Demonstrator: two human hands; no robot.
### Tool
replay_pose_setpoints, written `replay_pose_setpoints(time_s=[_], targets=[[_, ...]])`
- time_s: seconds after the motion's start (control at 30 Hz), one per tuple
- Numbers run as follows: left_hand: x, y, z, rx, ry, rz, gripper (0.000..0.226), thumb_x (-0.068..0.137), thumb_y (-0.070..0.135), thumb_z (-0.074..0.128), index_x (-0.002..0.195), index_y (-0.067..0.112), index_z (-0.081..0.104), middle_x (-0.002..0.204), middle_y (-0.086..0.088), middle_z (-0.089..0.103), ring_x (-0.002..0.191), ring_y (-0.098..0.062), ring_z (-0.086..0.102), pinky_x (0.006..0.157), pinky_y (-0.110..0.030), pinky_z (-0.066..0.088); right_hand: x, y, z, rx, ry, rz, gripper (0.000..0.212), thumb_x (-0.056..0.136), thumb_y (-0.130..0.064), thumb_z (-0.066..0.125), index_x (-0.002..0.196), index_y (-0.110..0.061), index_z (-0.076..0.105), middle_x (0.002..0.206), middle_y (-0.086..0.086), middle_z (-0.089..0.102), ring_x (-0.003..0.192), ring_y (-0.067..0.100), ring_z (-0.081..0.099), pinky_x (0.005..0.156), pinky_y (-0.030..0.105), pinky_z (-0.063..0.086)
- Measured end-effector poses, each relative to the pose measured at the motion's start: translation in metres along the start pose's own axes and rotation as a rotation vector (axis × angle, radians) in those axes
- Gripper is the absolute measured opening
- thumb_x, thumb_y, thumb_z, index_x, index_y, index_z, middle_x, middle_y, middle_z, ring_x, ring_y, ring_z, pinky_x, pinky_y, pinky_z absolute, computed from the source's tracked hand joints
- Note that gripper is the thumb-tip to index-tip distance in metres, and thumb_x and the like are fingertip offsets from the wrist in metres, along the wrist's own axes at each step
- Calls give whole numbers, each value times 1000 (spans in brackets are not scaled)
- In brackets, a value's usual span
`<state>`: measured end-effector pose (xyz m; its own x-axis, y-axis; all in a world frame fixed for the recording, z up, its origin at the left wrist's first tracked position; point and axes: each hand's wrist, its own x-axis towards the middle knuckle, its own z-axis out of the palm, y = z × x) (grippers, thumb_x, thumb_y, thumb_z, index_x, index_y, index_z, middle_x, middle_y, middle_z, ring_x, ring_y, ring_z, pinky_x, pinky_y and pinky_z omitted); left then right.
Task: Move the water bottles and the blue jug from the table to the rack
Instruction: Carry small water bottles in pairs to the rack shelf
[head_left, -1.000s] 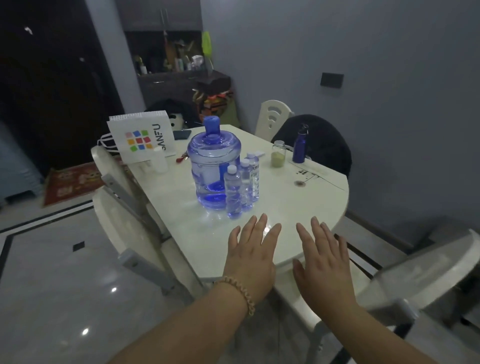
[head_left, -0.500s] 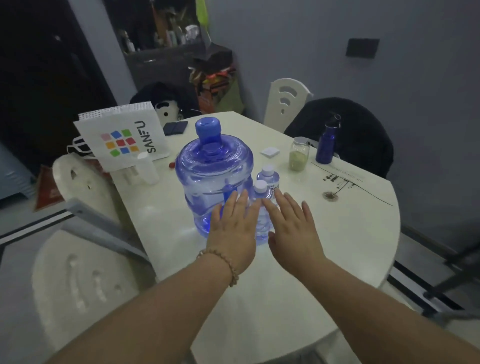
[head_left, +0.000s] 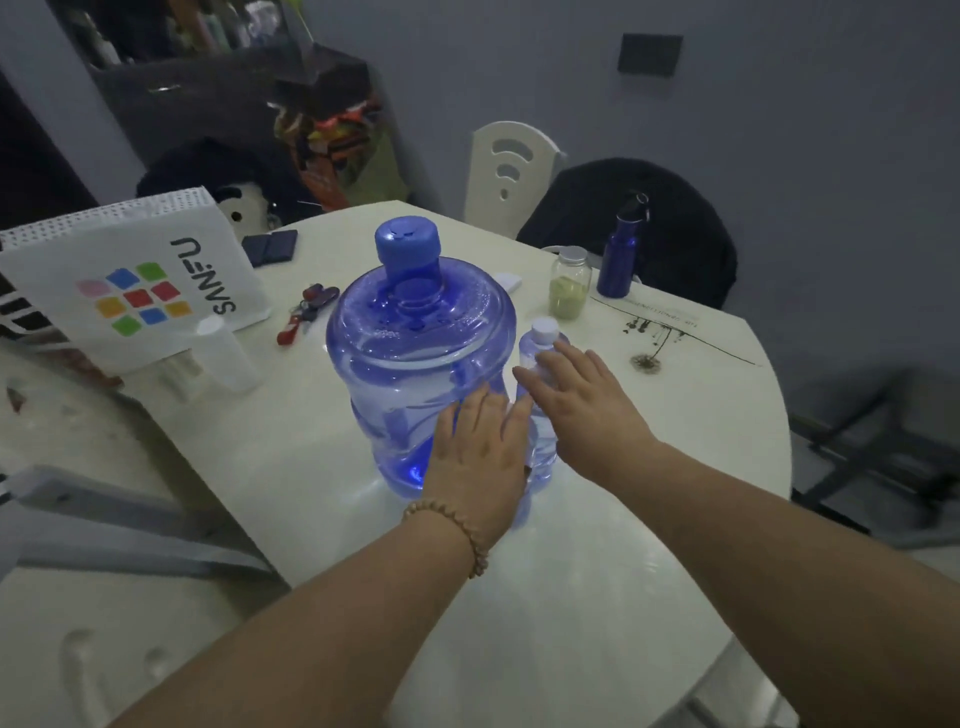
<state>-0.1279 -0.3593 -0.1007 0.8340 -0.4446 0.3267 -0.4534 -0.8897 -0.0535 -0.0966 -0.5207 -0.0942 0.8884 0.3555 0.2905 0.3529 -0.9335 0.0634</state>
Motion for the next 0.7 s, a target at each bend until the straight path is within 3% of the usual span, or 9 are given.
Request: replay_pose_setpoints(time_s=[0.07,0.13,0.23,0.3,0.4,0.47,0.6,0.7], targets=[[-5,-12,-6,-63,6,78,62,56,33,84,109,10,61,94,-10,62,91,-30,57,81,-39,49,-1,-10,-3,-31,18,36,70,53,2,75,121,-9,58,104,15,55,97,37,52,82,42,46],[-12,-24,-19,-91,-3,171,50,57,33,85,96,11,62,83,-7,57,77,-24,53,71,-33,49,-8,-23,-9,-20,-39,98,53,63,2,70,115,-9,60,102,13,51,89,32,50,67,36,46],[-26,-43,-21,-246,-106,197,35,83,27,65,112,12,50,108,-8,48,96,-24,47,80,-31,43,-26,-46,-12,-77,-68,210,47,61,4,70,105,-11,60,112,12,51,87,31,52,57,34,48],[-36,-50,-17,-327,-144,179,42,86,23,61,122,16,41,120,-6,44,103,-22,46,88,-30,44,-41,-63,-12,-106,-67,260,52,51,6,73,99,-8,59,113,15,56,82,34,56,54,35,49],[-49,-51,-19,-261,-229,219,72,85,33,65,141,26,20,131,-6,41,104,-24,50,91,-34,48,-66,-86,-11,-69,-99,326,61,39,6,76,91,-12,49,87,11,59,70,33,55,47,35,46],[-60,-49,-22,-171,-286,231,76,89,34,59,147,29,9,136,-7,38,109,-27,49,93,-34,45,-81,-101,-9,-57,-87,371,66,36,6,73,87,-17,39,72,5,52,61,29,50,43,32,37],[-85,-46,-8,-164,-416,121,57,91,29,51,141,24,26,134,-7,42,109,-26,51,89,-31,45,-104,-128,-7,-56,-67,523,69,34,1,76,89,-18,39,68,5,51,52,27,48,38,27,24],[-104,-41,11,-219,-554,18,70,88,35,50,147,25,13,139,-9,34,104,-24,56,87,-30,47,-117,-145,5,-11,-91,635,77,34,-8,82,103,-17,50,78,7,55,57,26,49,39,27,26]])
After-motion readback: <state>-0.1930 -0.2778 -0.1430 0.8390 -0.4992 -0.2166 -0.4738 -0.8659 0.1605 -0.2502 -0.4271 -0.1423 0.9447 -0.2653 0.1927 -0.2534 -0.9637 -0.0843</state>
